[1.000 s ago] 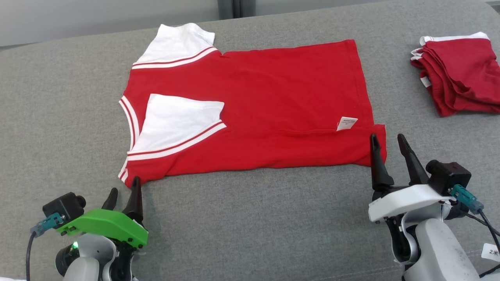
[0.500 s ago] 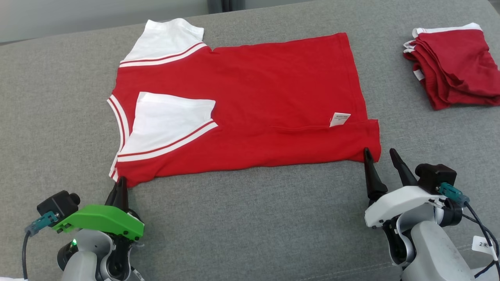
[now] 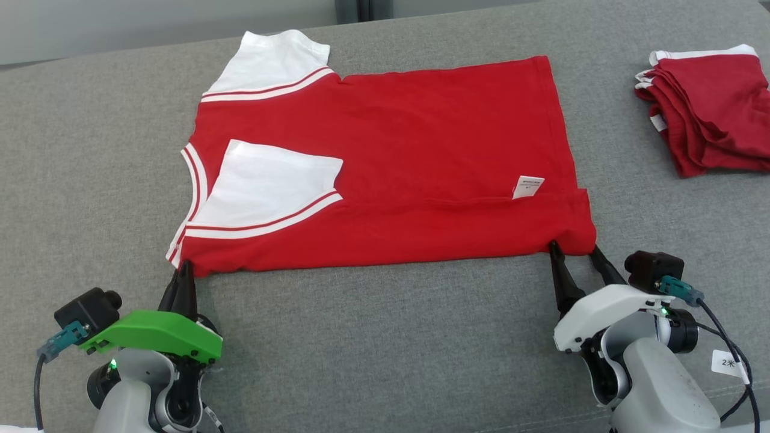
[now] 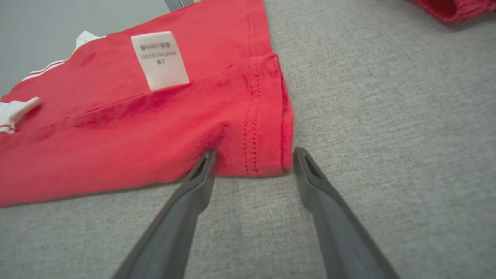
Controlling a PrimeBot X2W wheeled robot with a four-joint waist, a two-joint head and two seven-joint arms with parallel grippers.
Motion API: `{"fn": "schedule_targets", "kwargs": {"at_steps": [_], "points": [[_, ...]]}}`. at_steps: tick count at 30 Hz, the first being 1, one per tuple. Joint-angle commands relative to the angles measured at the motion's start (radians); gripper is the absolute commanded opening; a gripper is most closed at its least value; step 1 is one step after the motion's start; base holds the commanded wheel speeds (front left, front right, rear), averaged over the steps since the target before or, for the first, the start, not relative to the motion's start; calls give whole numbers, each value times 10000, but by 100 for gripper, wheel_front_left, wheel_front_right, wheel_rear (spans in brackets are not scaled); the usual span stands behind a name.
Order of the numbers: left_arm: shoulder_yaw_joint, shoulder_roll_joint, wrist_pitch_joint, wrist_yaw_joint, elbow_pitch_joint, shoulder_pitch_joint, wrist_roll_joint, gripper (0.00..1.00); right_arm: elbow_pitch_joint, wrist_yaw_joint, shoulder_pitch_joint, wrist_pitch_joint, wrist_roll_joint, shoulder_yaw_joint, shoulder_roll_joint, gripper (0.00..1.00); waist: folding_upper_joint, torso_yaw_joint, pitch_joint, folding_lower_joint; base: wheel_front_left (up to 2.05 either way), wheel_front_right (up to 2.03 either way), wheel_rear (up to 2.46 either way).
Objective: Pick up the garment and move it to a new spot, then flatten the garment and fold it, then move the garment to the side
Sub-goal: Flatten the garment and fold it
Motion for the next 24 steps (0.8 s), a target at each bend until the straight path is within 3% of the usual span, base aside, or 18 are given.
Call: {"fn": "schedule_targets", "kwargs": {"at_steps": [1,2,3,5,6,14,24], "points": [[-9,61,-54,-25,-6,18,71,0,114,-2,-117,-29,200,77,-14,64,0,27,-45,0,0,0,0],[-27,57,-78,-35,-10,54,67,0,208,-2,-152,-41,281,142,-16,40,0,31,-71,0,0,0,0],[-37,53,-93,-42,-14,82,58,0,268,-2,-189,-59,404,195,-16,34,0,33,-95,0,0,0,0],[-21,68,-130,-47,-20,150,24,0,424,-2,-295,-86,541,237,-16,4,0,26,-169,0,0,0,0],[12,91,-133,-41,-34,180,-6,0,499,-2,-374,-139,602,231,-16,0,0,21,-205,0,0,0,0],[54,229,-193,-148,-498,523,-125,0,281,-5,-615,-280,787,-59,-28,0,0,47,-496,0,0,0,0],[-65,238,495,167,-3142,2993,-399,0,-2411,-3,1410,1260,667,-156,-24,0,0,-3,-691,0,0,0,0]]}}
